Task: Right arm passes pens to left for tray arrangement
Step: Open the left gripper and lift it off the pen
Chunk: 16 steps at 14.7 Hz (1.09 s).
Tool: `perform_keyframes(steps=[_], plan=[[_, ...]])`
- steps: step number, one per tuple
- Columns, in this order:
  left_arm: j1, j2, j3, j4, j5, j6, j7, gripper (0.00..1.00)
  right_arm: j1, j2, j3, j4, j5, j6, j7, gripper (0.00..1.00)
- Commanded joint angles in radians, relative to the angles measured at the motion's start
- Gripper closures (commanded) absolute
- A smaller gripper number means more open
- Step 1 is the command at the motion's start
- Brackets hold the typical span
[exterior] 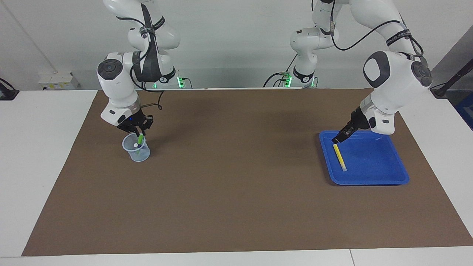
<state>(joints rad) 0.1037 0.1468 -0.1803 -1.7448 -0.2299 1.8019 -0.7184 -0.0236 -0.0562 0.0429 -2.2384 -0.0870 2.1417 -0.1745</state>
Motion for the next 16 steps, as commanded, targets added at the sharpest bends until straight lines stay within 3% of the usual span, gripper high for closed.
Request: perform_keyframes(steps=[1,5,8,10,16], plan=[[-0.01,-0.012,-0.03,0.019,-0.017,-0.041,-0.094,0.29,-0.016,0.01,0.011,0.003,-0.016,-0.003,-0.017,1.0],[-0.012,-0.062,-0.068,0.018,-0.04,-0.104,-0.195,0.23,-0.018,0.009,0.011,0.008,-0.014,-0.023,-0.026,1.0],[-0.012,-0.091,-0.083,0.01,-0.057,-0.124,-0.265,0.06,-0.018,0.009,0.009,0.034,-0.013,-0.065,-0.026,1.0],[-0.022,-0.105,-0.084,0.008,-0.058,-0.157,-0.28,0.0,-0.018,0.009,0.008,0.049,-0.014,-0.089,-0.028,1.0],[-0.039,-0.188,-0.084,0.002,-0.106,-0.254,-0.346,0.0,-0.018,-0.004,0.008,0.098,-0.014,-0.18,-0.033,1.0]])
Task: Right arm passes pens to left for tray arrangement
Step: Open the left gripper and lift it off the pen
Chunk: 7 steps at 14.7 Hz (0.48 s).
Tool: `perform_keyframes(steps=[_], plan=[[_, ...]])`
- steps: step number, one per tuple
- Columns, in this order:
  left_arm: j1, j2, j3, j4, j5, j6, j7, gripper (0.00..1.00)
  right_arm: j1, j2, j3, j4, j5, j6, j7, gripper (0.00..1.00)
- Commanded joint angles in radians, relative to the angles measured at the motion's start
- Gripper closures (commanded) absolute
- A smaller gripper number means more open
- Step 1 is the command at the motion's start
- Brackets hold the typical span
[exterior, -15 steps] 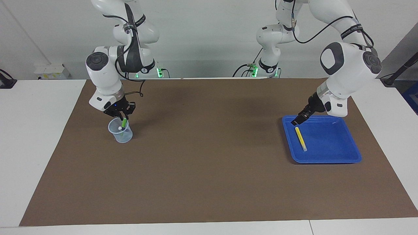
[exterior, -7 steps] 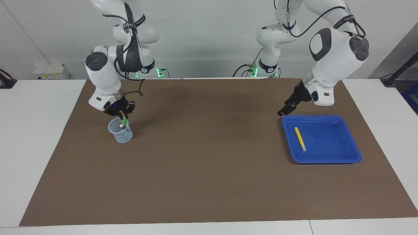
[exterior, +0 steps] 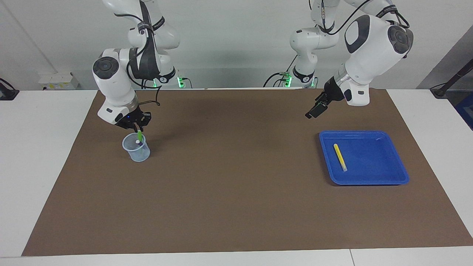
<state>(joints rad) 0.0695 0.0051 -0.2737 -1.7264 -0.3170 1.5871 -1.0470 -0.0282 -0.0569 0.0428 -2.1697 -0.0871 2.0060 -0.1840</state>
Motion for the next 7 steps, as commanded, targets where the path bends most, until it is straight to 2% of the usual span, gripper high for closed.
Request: perform_keyframes(steps=[1,7], plan=[[-0.005,-0.048,0.01,-0.016,-0.02,-0.038,-0.019,0.0,-0.013,-0.006,0.006,0.037,-0.014,-0.061,-0.028,1.0],[-0.027,-0.083,0.01,-0.096,-0.036,0.033,-0.114,0.0,-0.012,-0.024,0.005,0.106,-0.013,-0.176,-0.045,1.0]])
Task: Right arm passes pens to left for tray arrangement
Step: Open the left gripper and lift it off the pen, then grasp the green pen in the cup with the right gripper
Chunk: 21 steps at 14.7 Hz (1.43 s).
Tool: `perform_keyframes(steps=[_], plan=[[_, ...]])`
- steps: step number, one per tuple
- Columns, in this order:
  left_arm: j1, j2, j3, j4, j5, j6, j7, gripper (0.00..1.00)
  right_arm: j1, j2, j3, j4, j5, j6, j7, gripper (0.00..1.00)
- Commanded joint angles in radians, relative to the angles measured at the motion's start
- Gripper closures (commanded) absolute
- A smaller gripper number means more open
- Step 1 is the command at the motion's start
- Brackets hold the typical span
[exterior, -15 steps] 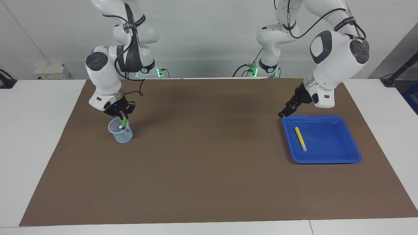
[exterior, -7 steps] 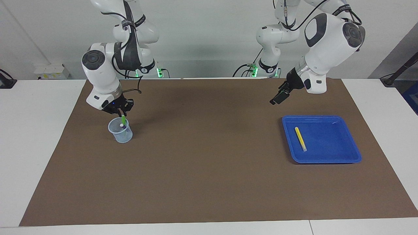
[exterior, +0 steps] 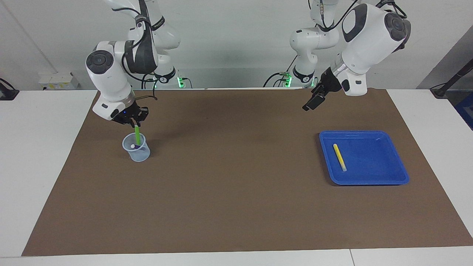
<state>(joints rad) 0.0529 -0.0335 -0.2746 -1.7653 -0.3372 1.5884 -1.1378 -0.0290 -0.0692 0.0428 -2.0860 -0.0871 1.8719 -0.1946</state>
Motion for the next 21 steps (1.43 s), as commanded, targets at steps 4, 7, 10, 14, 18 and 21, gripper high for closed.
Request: perform_keyframes(steps=[4,7,10,14,18,21], plan=[[-0.011,-0.045,0.011,-0.059,-0.017,0.038,-0.083,0.0,-0.012,-0.032,0.002,0.067,-0.01,-0.121,-0.051,1.0],[-0.011,-0.045,0.009,-0.059,-0.019,0.042,-0.112,0.0,-0.011,-0.041,0.002,0.11,0.003,-0.195,-0.052,1.0],[-0.011,-0.046,0.009,-0.068,-0.023,0.061,-0.134,0.0,-0.011,-0.057,0.002,0.139,0.027,-0.249,-0.055,1.0],[-0.011,-0.048,0.011,-0.072,-0.025,0.061,-0.135,0.0,-0.009,-0.058,0.002,0.201,0.087,-0.33,-0.057,1.0],[-0.019,-0.054,0.011,-0.083,-0.023,0.07,-0.134,0.0,-0.011,-0.058,0.0,0.215,0.17,-0.353,-0.052,1.0],[-0.019,-0.063,0.011,-0.105,-0.023,0.091,-0.135,0.0,-0.014,-0.06,-0.003,0.215,0.26,-0.369,-0.045,1.0]])
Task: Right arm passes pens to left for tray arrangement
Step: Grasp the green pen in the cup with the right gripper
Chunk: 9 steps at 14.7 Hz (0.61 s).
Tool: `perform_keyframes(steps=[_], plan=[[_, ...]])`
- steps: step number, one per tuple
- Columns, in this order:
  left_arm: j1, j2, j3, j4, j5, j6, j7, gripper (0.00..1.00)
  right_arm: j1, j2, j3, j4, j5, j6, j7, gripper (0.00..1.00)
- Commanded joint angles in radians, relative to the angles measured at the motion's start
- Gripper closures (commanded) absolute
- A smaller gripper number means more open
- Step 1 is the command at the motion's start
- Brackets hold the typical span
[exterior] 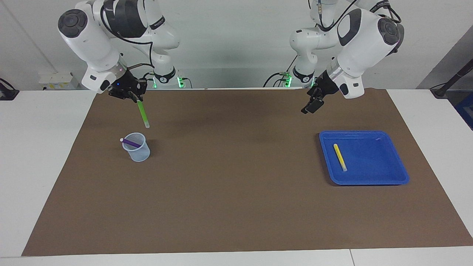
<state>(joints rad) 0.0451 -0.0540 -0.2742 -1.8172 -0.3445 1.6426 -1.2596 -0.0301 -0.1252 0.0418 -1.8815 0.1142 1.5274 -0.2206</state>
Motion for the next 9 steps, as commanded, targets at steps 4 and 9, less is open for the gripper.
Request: perform_keyframes(steps=[4,9], plan=[[-0.014,-0.053,0.009,-0.08,-0.018,0.058,-0.014,0.0,-0.016,-0.004,-0.003,0.01,0.191,-0.038,-0.013,1.0],[-0.102,-0.059,0.01,-0.096,-0.019,0.114,-0.142,0.0,-0.007,-0.002,0.001,0.01,0.332,-0.038,-0.011,1.0]])
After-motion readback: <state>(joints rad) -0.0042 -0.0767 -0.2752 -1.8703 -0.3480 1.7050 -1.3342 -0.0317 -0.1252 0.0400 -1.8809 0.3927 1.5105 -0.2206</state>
